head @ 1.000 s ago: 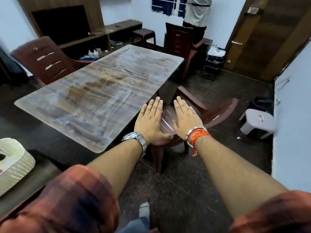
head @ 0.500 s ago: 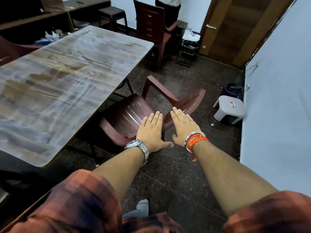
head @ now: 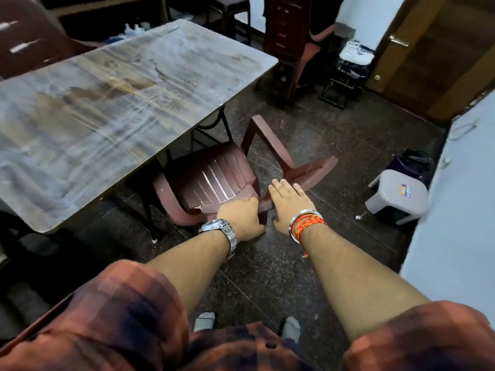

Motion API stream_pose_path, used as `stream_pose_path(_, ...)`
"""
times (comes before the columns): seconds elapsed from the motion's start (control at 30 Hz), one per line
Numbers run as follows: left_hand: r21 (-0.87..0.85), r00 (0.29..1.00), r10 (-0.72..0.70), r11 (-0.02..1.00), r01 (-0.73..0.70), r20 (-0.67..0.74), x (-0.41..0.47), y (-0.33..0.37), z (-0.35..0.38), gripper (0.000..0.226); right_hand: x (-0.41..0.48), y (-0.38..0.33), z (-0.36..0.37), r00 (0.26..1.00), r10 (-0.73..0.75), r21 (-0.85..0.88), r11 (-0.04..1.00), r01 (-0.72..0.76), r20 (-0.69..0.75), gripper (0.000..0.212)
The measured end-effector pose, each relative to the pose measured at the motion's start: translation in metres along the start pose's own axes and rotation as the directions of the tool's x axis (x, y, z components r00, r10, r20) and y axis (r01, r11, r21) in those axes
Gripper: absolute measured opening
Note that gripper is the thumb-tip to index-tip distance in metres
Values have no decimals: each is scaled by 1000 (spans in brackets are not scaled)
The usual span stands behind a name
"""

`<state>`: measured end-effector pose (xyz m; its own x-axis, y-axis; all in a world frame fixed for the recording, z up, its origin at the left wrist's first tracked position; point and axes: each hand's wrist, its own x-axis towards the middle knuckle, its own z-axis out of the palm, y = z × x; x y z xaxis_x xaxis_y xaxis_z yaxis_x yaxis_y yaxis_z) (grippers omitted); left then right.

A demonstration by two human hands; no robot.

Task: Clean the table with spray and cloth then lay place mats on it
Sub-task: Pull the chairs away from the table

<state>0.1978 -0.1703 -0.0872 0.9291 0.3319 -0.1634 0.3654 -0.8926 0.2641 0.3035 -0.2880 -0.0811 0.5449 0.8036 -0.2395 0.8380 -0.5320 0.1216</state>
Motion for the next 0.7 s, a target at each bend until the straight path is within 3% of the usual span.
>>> stream_pose_path(0.07,6,997,-75,997,75,-16,6,14,-2,34,7,13,0,994,-105,-13,994,105,-25,73)
stream_pose_path(0.2,93,968,-249,963,252,-37,14,42,-1,19,19,35,-3,953,-302,-71,951,300,-10,46)
stream_pose_path(0.37,182,911,-405,892,413,-83,20,58,2,15,27,66,1,893,-447,-73,893,443,-47,45)
stream_pose_path(0.7,174,882,-451,866,469,-133,32,77,13,15,66,94,5,814,-581,-137,808,573,-18,22)
